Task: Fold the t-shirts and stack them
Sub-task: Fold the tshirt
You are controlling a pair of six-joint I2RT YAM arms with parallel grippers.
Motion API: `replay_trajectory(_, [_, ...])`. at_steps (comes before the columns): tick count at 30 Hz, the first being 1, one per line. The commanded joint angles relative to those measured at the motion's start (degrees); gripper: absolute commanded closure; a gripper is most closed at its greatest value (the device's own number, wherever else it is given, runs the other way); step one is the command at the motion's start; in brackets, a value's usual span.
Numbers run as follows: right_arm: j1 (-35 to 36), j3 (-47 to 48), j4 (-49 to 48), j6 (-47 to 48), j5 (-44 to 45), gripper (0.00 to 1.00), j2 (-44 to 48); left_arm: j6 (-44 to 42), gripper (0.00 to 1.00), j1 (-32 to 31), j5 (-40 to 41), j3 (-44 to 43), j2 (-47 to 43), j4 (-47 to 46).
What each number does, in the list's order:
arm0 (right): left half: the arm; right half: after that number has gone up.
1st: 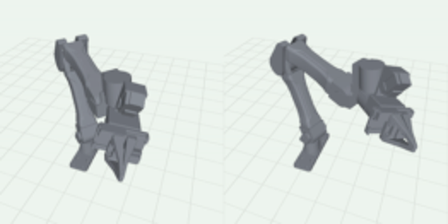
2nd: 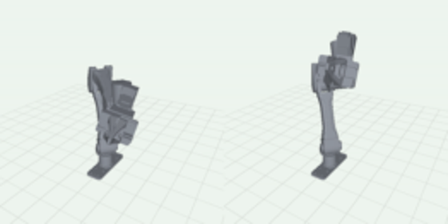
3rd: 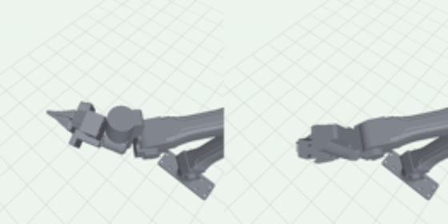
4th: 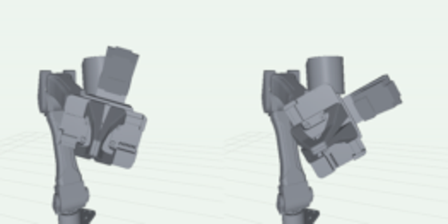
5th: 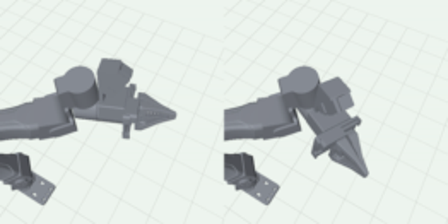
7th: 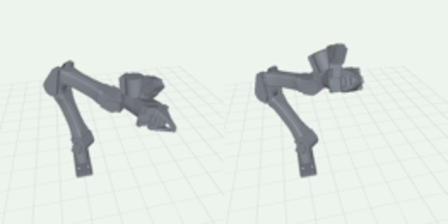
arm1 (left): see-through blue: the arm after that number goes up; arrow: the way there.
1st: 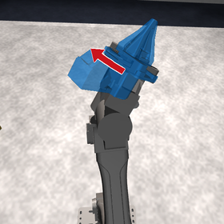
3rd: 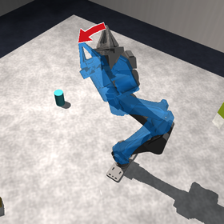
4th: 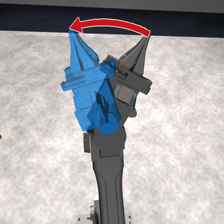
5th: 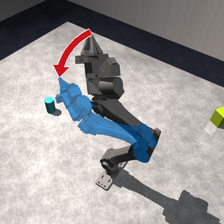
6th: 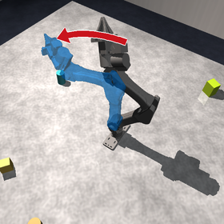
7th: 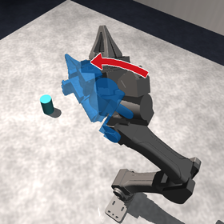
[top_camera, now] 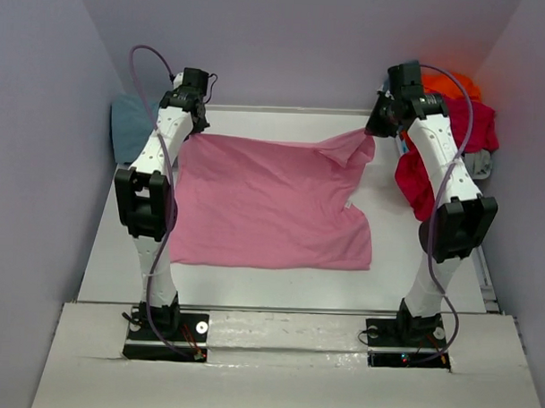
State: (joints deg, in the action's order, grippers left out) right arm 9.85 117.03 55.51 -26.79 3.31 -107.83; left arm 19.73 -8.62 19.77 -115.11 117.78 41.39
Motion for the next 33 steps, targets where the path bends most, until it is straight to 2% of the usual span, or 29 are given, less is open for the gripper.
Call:
replay_trajectory(1, [0.4,5.6,-0.4,-0.1,-1.9,0.93,-7.1,-0.1,0.94,0.1,2.2,-2.9,0.3,1.8])
replay_trajectory(3, [0.4,8.5,1.9,-0.6,-2.8,0.93,-10.2,0.1,0.94,0.1,2.2,-3.5,1.0,2.3])
replay_trajectory(9, [0.4,6.5,3.8,-0.7,-5.7,0.93,-10.0,0.0,0.94,0.1,0.4,0.6,0.2,3.4])
replay_trajectory(13, [0.4,4.4,5.3,-0.5,-5.9,0.93,-7.8,0.7,0.94,0.1,-1.0,9.3,-4.2,1.9])
replay_trajectory(22, [0.4,2.1,9.0,-0.1,-7.1,0.93,-2.7,1.5,0.94,-0.4,-4.7,18.5,-10.5,1.2])
replay_trajectory(33, [0.4,-2.0,11.7,0.4,-9.2,0.93,1.2,2.2,0.94,-0.4,-5.9,21.9,-13.9,2.0])
